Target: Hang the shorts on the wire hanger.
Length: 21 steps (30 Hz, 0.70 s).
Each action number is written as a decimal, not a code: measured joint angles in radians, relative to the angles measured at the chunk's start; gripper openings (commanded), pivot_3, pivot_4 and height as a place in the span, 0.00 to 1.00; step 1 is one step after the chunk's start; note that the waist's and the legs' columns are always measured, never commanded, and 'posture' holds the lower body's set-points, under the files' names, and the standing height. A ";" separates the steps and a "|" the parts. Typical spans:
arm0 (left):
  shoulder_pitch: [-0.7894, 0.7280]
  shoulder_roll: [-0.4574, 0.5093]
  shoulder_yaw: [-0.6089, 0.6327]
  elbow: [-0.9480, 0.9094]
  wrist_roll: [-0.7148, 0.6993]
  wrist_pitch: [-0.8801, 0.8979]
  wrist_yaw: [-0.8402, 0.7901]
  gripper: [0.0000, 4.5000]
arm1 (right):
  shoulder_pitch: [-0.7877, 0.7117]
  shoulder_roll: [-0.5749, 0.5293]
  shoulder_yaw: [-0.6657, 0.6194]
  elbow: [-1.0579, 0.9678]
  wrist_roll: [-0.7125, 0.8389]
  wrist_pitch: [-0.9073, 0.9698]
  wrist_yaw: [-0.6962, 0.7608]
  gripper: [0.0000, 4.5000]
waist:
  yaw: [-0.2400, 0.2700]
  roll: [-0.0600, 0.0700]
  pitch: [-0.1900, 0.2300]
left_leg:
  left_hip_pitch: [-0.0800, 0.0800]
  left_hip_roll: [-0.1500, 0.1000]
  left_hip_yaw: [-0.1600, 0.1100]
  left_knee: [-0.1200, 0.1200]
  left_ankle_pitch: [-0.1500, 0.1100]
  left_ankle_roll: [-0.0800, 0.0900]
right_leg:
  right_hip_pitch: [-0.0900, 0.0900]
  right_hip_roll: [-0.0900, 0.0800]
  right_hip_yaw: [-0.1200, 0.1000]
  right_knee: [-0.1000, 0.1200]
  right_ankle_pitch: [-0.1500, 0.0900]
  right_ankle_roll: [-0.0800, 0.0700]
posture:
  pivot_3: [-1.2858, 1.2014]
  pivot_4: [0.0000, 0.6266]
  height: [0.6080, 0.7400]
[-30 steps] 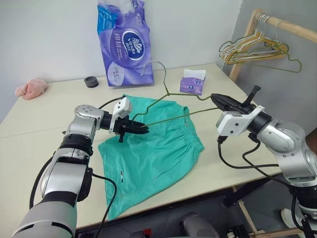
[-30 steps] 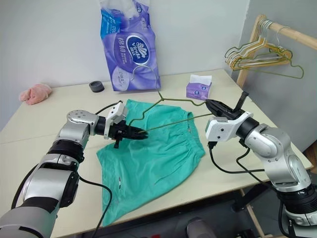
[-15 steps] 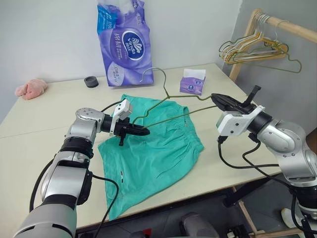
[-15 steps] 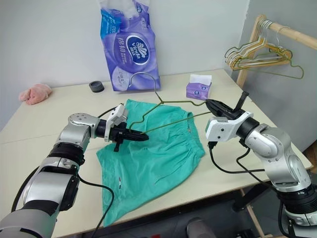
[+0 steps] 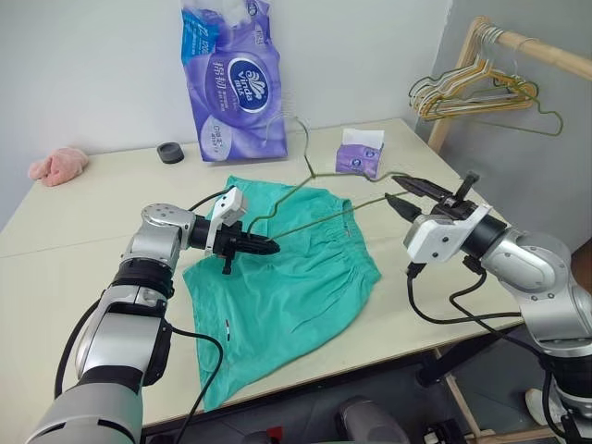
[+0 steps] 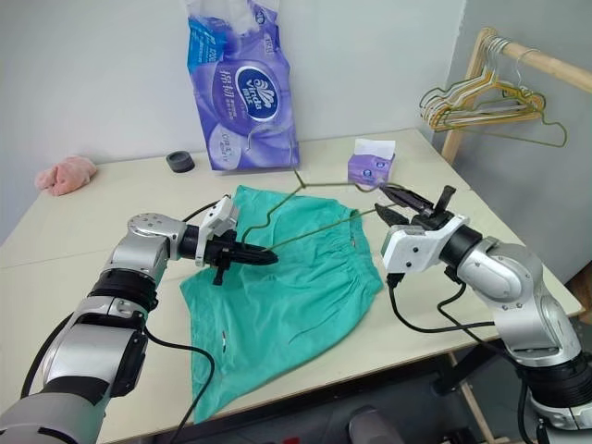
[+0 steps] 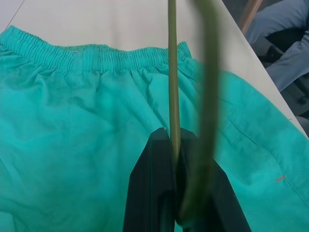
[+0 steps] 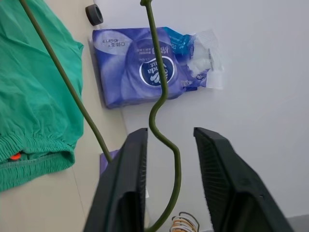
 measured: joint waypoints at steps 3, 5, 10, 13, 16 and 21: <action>0.000 0.000 0.000 0.000 0.001 -0.009 0.002 0.00 | 0.037 -0.012 -0.013 -0.020 0.008 0.002 0.015 0.73 | 0.000 0.000 0.000 | 0.000 0.000 0.000 0.000 0.000 0.000 | 0.000 0.000 0.000 0.000 0.000 0.000 | 0.39 0.05 1.00; 0.001 0.000 -0.002 0.000 0.004 -0.028 0.010 0.00 | 0.059 -0.017 -0.030 -0.033 0.031 0.026 0.036 0.73 | 0.000 0.000 0.000 | 0.000 0.000 0.000 0.000 0.000 0.000 | 0.000 0.000 0.000 0.000 0.000 0.000 | 0.39 0.05 1.00; 0.001 0.020 -0.011 0.013 0.046 -0.135 0.020 0.00 | 0.125 -0.087 -0.119 -0.125 0.215 0.234 0.189 0.73 | 0.001 0.000 0.000 | 0.000 0.000 0.000 0.000 0.000 0.000 | 0.000 0.000 0.000 0.000 0.000 0.000 | 0.39 0.05 1.00; -0.006 0.039 -0.033 0.035 0.084 -0.230 0.017 0.00 | 0.120 -0.135 -0.165 -0.185 0.349 0.419 0.277 0.73 | 0.001 0.000 0.000 | 0.001 0.000 0.000 0.000 0.000 0.000 | 0.001 0.000 0.000 0.000 0.000 0.000 | 0.39 0.05 1.00; -0.018 0.052 -0.070 0.064 0.127 -0.324 -0.002 0.00 | 0.099 -0.200 -0.176 -0.228 0.456 0.551 0.353 0.73 | 0.001 0.000 0.000 | 0.000 0.000 0.000 0.000 0.000 0.000 | 0.001 0.000 0.000 0.000 0.000 0.000 | 0.39 0.04 1.00; -0.055 0.046 -0.101 0.085 0.145 -0.378 -0.007 0.00 | -0.037 -0.293 -0.089 -0.288 0.519 0.782 0.392 0.73 | -0.003 0.000 0.000 | 0.000 0.001 -0.001 0.000 0.000 0.000 | 0.000 0.000 0.000 -0.001 0.000 0.000 | 0.38 0.05 1.00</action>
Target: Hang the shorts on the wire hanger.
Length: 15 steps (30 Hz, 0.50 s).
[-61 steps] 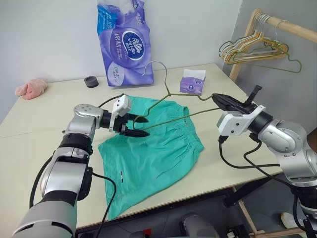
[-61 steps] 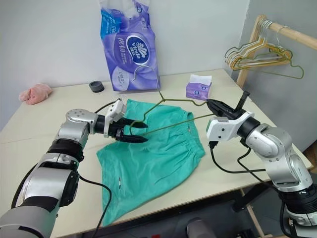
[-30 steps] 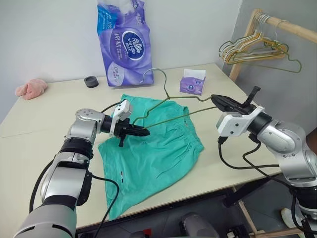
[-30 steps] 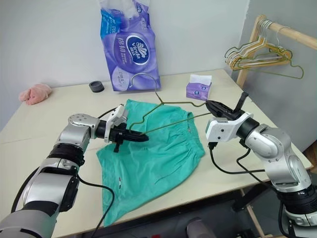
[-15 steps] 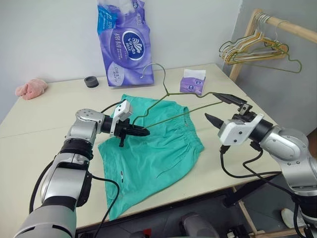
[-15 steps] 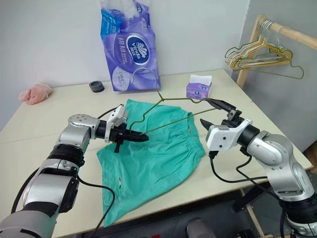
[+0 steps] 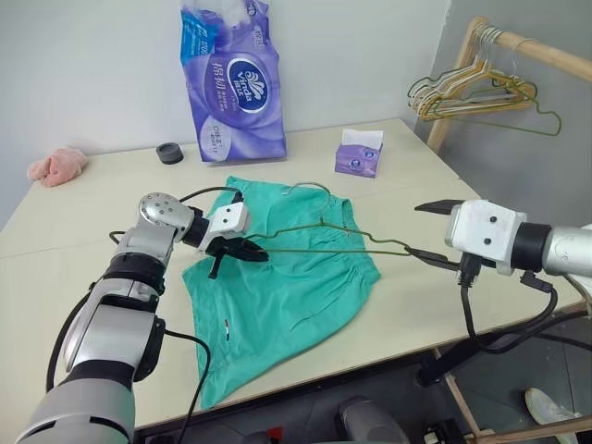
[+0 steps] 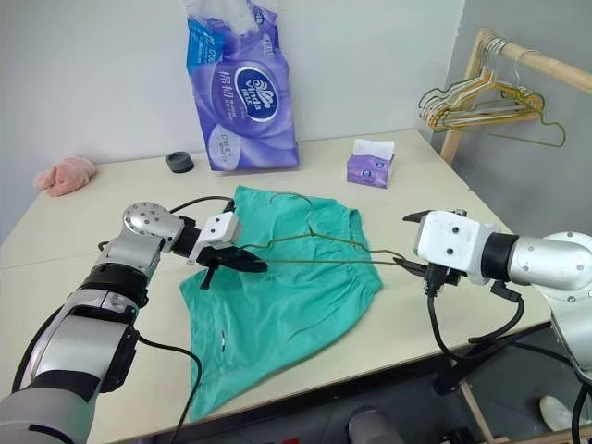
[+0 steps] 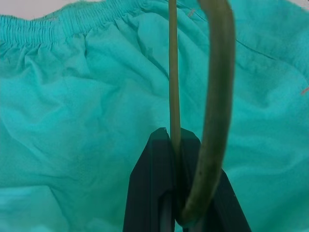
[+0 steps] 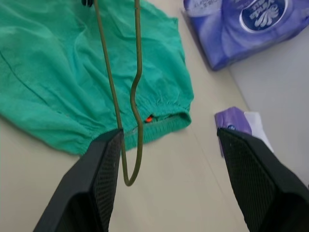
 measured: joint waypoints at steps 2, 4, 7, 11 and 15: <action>-0.003 -0.010 -0.001 0.000 0.006 -0.001 0.001 0.00 | -0.024 -0.011 0.078 -0.021 0.018 0.096 0.004 0.73 | -0.003 0.000 0.000 | -0.001 0.000 -0.001 0.000 0.000 0.000 | -0.001 0.000 0.000 0.000 0.000 0.000 | 0.38 0.05 1.00; -0.003 -0.015 -0.001 0.001 0.010 -0.002 0.002 0.00 | -0.050 -0.002 0.131 -0.032 0.033 0.167 -0.002 0.73 | -0.009 0.000 0.000 | -0.001 0.000 0.001 0.000 0.000 0.000 | -0.002 0.000 0.000 0.000 0.000 0.000 | 0.38 0.05 1.00; -0.005 -0.034 -0.002 -0.004 0.012 -0.001 0.012 0.00 | -0.103 0.023 0.242 -0.025 0.013 0.279 -0.052 0.73 | -0.017 0.000 0.000 | -0.001 0.000 0.001 0.000 0.000 0.000 | -0.001 -0.001 0.001 0.000 0.000 0.000 | 0.38 0.05 1.00; -0.005 -0.037 -0.002 -0.014 0.016 0.000 0.029 0.00 | -0.145 0.053 0.319 0.042 -0.022 0.330 -0.100 0.73 | -0.021 0.000 0.000 | -0.001 0.001 0.001 -0.001 0.000 0.000 | -0.002 -0.002 0.001 0.000 0.000 0.000 | 0.38 0.05 1.00; 0.001 -0.028 -0.002 -0.034 0.024 -0.001 0.050 0.00 | -0.159 0.054 0.353 0.108 -0.062 0.327 -0.129 0.73 | -0.021 0.000 0.000 | -0.002 0.000 0.001 -0.001 0.000 0.000 | -0.003 -0.004 0.001 0.000 0.000 0.000 | 0.38 0.05 1.00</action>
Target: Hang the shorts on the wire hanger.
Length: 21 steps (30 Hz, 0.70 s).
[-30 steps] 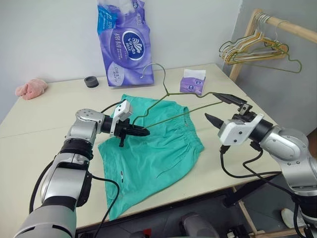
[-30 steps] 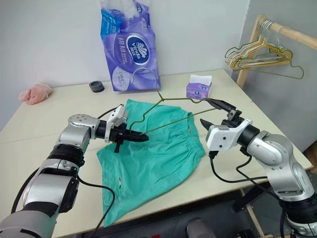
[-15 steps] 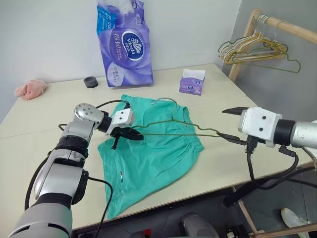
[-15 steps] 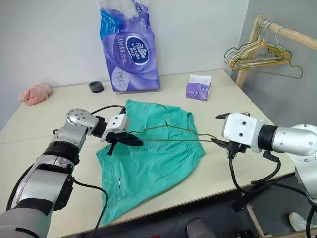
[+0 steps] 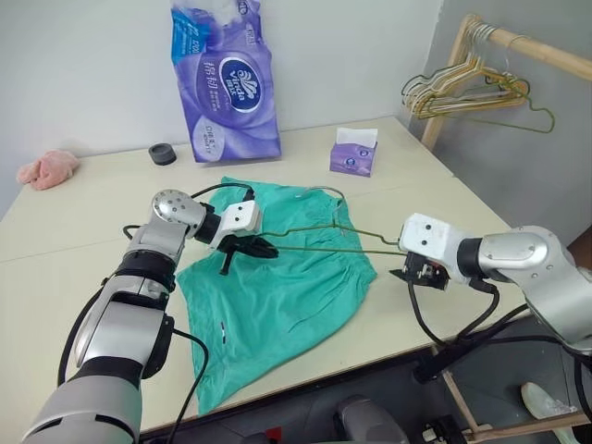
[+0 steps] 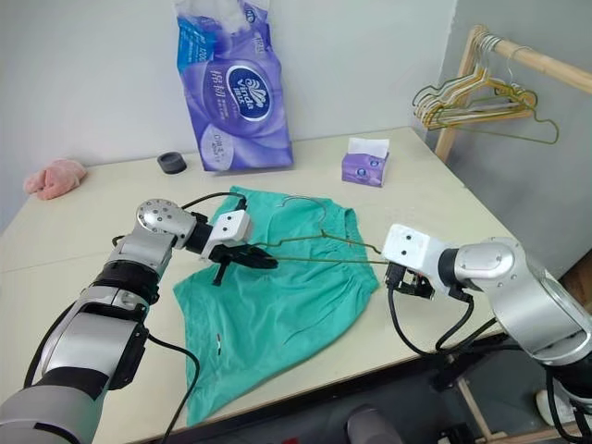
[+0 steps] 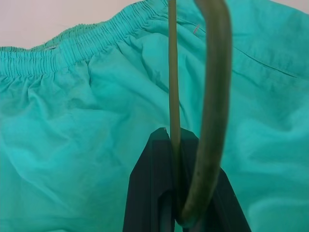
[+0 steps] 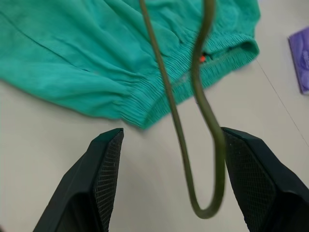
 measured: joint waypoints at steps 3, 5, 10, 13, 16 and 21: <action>0.016 0.012 0.000 -0.012 0.008 0.000 0.023 0.00 | 0.000 -0.001 0.013 0.023 -0.014 -0.002 -0.006 0.73 | 0.000 0.000 0.000 | 0.000 0.000 0.000 0.000 0.000 0.000 | 0.000 0.000 0.000 0.000 0.000 0.000 | 0.39 0.06 1.00; 0.031 0.014 0.000 -0.025 0.008 0.006 0.037 0.00 | 0.000 -0.001 0.016 0.039 -0.023 -0.010 -0.007 0.73 | 0.000 0.000 0.000 | 0.000 0.000 0.000 0.000 0.000 0.000 | 0.000 0.000 0.000 0.000 0.000 0.000 | 0.39 0.06 1.00; 0.075 0.025 0.003 -0.084 0.005 0.029 0.047 0.00 | -0.008 0.025 0.031 0.062 -0.035 -0.022 -0.010 0.73 | 0.000 0.000 0.000 | 0.000 0.000 0.000 0.000 0.000 0.000 | 0.000 0.000 0.000 0.000 0.000 0.000 | 0.39 0.06 1.00; 0.097 0.025 0.004 -0.118 0.004 0.042 0.056 0.00 | -0.016 0.054 0.057 0.074 -0.044 -0.037 -0.012 0.73 | 0.001 0.000 0.000 | 0.000 0.000 0.000 0.000 0.000 0.000 | 0.000 0.000 0.000 0.000 0.000 0.000 | 0.39 0.06 1.00; 0.110 0.029 0.004 -0.143 0.003 0.053 0.063 0.00 | -0.034 0.081 0.076 0.119 -0.068 -0.060 -0.023 0.73 | 0.001 0.000 0.000 | 0.000 0.000 0.000 0.000 0.000 0.000 | 0.000 -0.001 0.000 0.000 0.000 0.000 | 0.39 0.06 1.00; 0.115 0.032 0.004 -0.163 0.003 0.057 0.064 0.00 | -0.050 0.091 0.095 0.173 -0.103 -0.092 -0.027 0.60 | 0.001 0.000 0.000 | 0.000 0.000 0.000 0.000 0.000 0.000 | 0.000 -0.001 0.000 0.000 0.000 0.000 | 0.39 0.06 1.00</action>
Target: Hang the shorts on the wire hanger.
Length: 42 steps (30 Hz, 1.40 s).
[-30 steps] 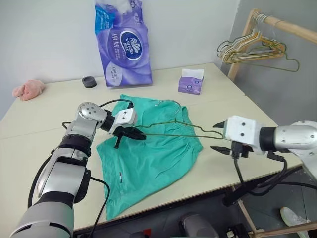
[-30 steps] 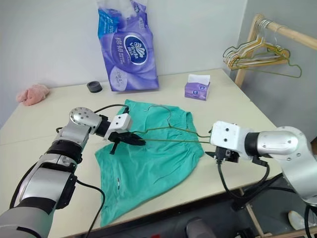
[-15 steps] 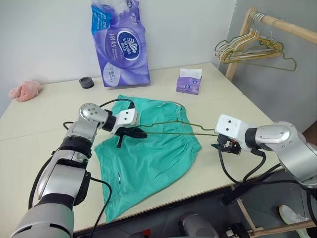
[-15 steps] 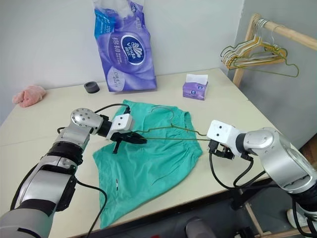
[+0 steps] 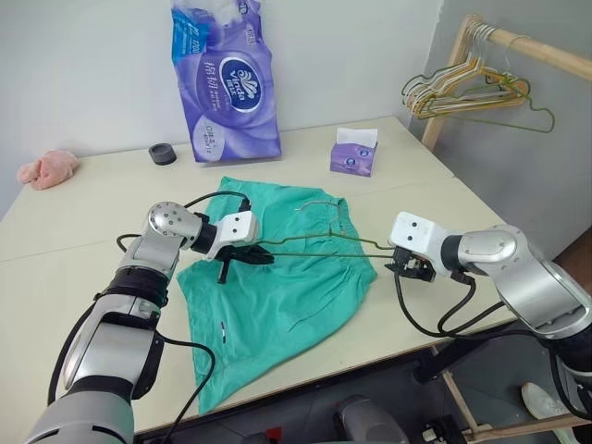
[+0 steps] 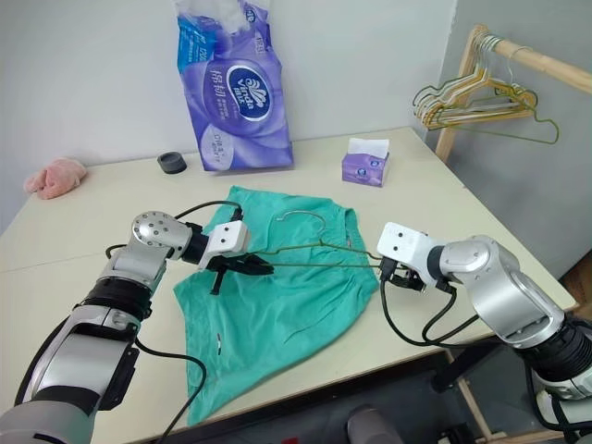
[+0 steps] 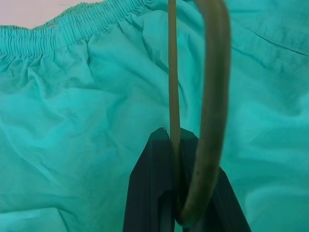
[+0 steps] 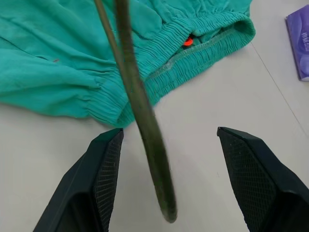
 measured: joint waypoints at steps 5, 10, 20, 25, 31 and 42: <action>0.004 0.003 0.000 0.000 0.000 -0.004 0.005 0.00 | -0.009 0.001 0.019 0.016 -0.018 -0.019 0.027 0.23 | 0.000 0.000 0.000 | 0.000 0.000 0.000 0.000 0.000 0.000 | 0.000 0.000 0.000 0.000 0.000 0.000 | 0.39 0.06 1.00; 0.004 0.009 0.002 0.000 0.001 -0.012 0.028 0.00 | -0.008 -0.005 0.061 0.017 -0.032 -0.034 0.074 0.00 | 0.000 0.000 0.000 | 0.000 0.000 0.000 0.000 0.000 0.000 | 0.000 0.000 0.000 0.000 0.000 0.000 | 0.39 0.06 1.00; 0.005 0.005 0.001 0.003 0.004 -0.050 0.065 0.00 | -0.007 -0.010 0.064 0.021 -0.072 -0.059 0.094 0.00 | 0.001 0.000 0.000 | 0.000 0.000 0.000 0.000 0.000 0.000 | 0.000 0.000 0.000 0.000 0.000 0.000 | 0.39 0.06 1.00; 0.004 -0.016 0.002 0.025 0.004 -0.057 0.119 0.29 | -0.007 -0.008 0.064 0.027 -0.078 -0.065 0.101 0.00 | 0.001 0.000 0.000 | 0.000 0.000 0.000 0.000 0.000 0.000 | 0.000 0.000 0.000 0.000 0.000 0.000 | 0.39 0.06 1.00; -0.001 -0.039 0.034 0.064 -0.017 -0.076 0.189 0.69 | 0.006 -0.014 0.037 0.024 -0.079 -0.065 0.104 0.00 | 0.001 0.000 0.000 | 0.000 0.000 0.000 0.000 0.000 0.000 | 0.000 -0.001 0.000 0.000 0.000 0.000 | 0.39 0.05 1.00; -0.065 0.012 0.163 0.244 -0.088 -0.028 0.264 0.87 | 0.116 -0.041 -0.053 -0.019 -0.035 -0.025 0.116 0.00 | 0.000 0.000 0.000 | 0.000 0.000 -0.001 0.000 0.000 0.000 | 0.000 -0.001 -0.001 0.000 0.000 0.000 | 0.40 0.05 1.00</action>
